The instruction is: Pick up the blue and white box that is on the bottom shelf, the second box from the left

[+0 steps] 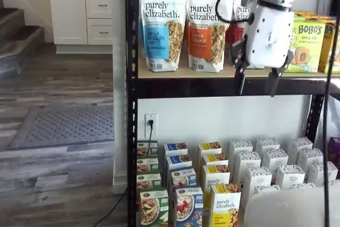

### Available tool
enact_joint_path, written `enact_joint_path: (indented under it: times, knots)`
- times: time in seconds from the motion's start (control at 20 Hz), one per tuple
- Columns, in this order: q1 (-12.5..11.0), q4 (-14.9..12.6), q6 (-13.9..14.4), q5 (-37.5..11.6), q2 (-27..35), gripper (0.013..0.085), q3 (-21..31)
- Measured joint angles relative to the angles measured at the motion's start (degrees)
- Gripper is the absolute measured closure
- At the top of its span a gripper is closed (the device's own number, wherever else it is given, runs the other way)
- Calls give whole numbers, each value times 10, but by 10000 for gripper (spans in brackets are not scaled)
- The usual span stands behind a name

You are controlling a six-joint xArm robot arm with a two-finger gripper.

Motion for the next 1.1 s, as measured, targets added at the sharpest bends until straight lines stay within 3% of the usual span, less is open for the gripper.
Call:
enact_joint_path:
  times: [0.3, 0.85, 1.1]
  knots:
    - [20, -6, 13, -74, 15, 130, 66]
    - [53, -20, 34, -259, 58, 130, 182]
    - [63, -3, 31, -349, 90, 130, 227]
